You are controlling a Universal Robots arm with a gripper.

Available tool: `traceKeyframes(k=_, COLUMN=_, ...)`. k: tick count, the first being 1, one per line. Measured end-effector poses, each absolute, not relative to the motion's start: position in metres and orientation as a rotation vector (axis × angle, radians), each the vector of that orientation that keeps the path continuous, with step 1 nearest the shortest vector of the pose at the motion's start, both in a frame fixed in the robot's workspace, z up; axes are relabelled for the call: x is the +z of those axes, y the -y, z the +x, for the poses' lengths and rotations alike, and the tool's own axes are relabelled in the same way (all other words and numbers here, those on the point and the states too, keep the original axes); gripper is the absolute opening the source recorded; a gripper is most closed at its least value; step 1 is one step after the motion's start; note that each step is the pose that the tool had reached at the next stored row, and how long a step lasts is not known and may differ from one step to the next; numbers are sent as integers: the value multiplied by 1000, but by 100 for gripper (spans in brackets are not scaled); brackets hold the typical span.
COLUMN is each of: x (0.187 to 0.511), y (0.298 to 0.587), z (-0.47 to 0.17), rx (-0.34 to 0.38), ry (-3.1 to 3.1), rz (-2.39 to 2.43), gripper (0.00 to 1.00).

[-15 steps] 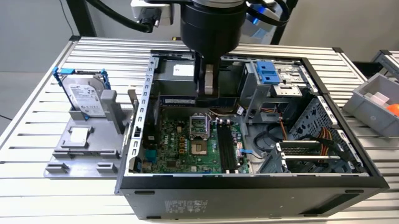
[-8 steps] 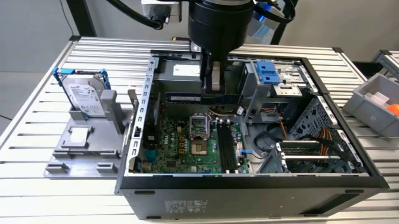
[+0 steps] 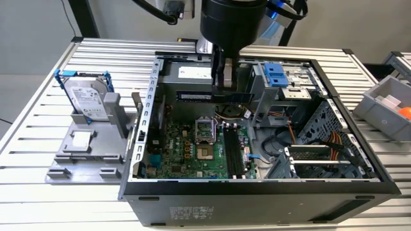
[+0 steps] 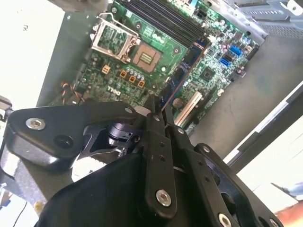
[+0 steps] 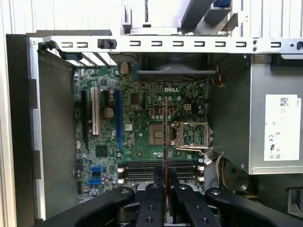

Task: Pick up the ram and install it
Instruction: 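Pick up the ram and move it above insertion slot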

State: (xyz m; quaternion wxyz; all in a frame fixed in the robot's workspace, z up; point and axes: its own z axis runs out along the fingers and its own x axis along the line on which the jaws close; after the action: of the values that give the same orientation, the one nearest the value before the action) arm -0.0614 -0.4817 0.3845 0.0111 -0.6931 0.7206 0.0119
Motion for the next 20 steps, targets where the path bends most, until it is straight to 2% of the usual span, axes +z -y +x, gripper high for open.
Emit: traceKeyframes(k=20, x=384, y=456, z=-36, rx=37, ry=-2269, rz=-2140, gripper=0)
